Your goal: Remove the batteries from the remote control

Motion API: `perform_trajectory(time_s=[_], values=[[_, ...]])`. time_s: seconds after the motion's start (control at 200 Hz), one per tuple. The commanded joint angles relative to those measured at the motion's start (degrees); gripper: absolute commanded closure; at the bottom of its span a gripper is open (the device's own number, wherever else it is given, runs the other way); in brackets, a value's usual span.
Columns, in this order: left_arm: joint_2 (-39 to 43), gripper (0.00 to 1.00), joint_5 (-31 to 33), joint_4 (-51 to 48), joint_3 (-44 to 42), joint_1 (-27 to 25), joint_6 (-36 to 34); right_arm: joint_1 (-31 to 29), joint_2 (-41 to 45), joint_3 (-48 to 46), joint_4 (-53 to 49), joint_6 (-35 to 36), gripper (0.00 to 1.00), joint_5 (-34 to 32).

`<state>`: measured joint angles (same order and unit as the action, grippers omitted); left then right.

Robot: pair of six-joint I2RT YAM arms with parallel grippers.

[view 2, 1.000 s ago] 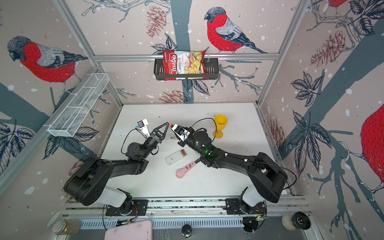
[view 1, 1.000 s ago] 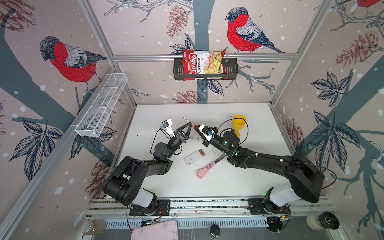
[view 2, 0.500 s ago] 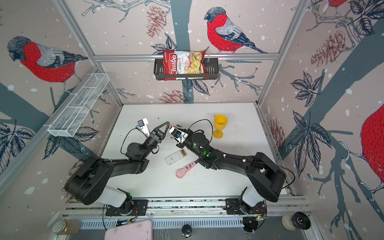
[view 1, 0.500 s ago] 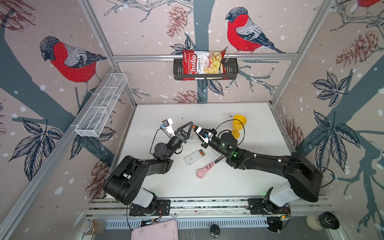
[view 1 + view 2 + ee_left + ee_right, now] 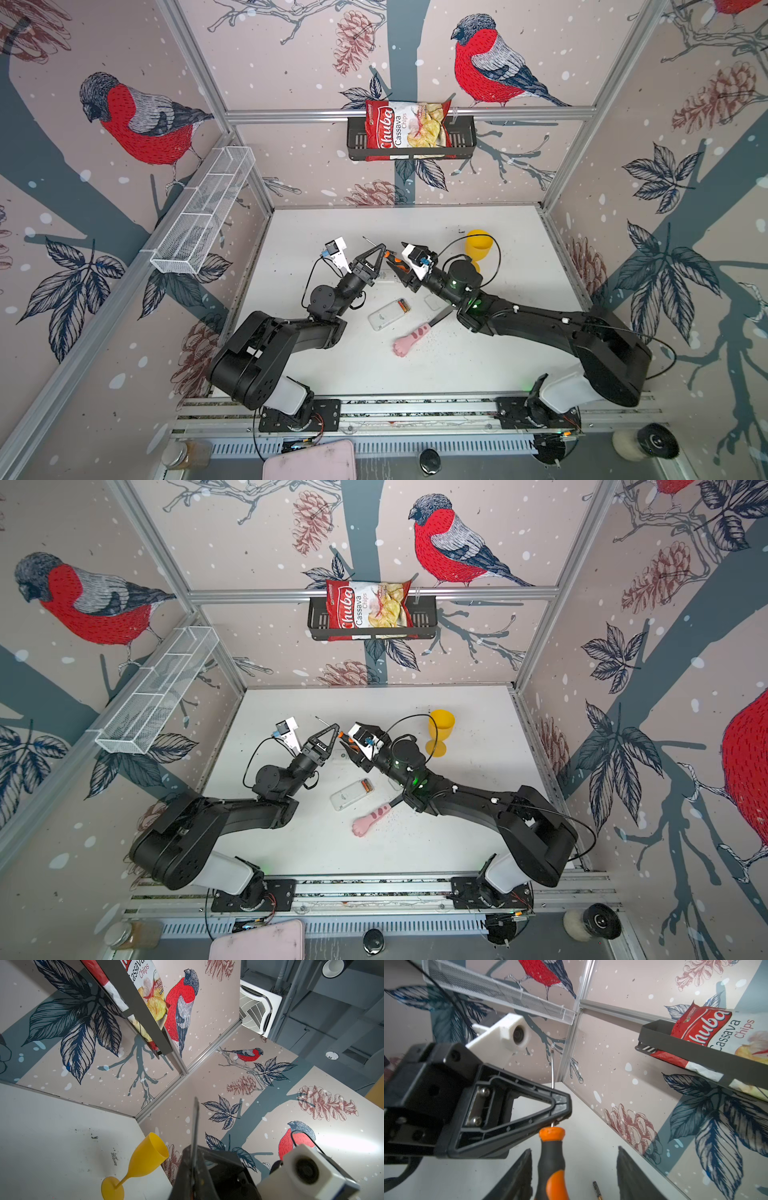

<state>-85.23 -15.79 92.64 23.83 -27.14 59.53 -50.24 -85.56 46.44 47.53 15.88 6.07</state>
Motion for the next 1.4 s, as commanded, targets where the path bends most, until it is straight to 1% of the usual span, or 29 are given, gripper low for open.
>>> perform_trajectory(time_s=[0.0,0.1,0.19,0.3,0.46,0.65,0.78,0.881,1.056,1.186,1.396], values=[[0.83,1.0,1.68,10.64,0.2,-0.09,-1.17,3.61,0.85,0.71,1.29,-13.65,0.31,13.22],[1.12,1.0,2.14,10.65,0.58,-0.03,-1.12,7.38,-0.2,0.87,5.1,-24.62,0.29,23.13],[1.21,1.0,2.43,10.63,1.05,-0.04,-1.08,9.72,-2.49,0.56,12.19,-34.41,0.33,30.14],[1.29,1.0,2.4,10.63,1.65,-0.1,-1.0,11.42,-5.05,0.99,18.63,-43.78,0.35,33.98],[1.72,1.0,2.78,10.64,2.06,-0.11,-1.47,11.31,-8.76,1.98,25.72,-51.19,0.35,37.46],[1.82,1.0,2.87,10.65,2.35,-0.1,-1.65,10.47,-13.05,3.44,32.76,-57.77,0.34,38.73],[1.82,1.0,2.49,10.71,2.63,-0.09,-1.59,10.05,-15.7,4.86,37.0,-61.3,0.41,39.03],[1.93,1.0,2.85,10.67,2.39,-0.08,-1.69,9.79,-16.81,6.21,37.28,-62.24,0.45,39.11],[2.09,1.0,3.05,10.68,2.69,0.03,-2.31,8.95,-18.32,8.02,36.36,-62.45,0.47,39.23],[1.91,1.0,3.27,10.7,2.96,0.03,-2.11,8.67,-19.66,9.01,37.54,-64.22,0.5,39.24],[2.0,1.0,3.29,10.71,3.37,0.19,-2.57,8.49,-20.56,9.31,39.33,-65.88,0.5,38.2]])
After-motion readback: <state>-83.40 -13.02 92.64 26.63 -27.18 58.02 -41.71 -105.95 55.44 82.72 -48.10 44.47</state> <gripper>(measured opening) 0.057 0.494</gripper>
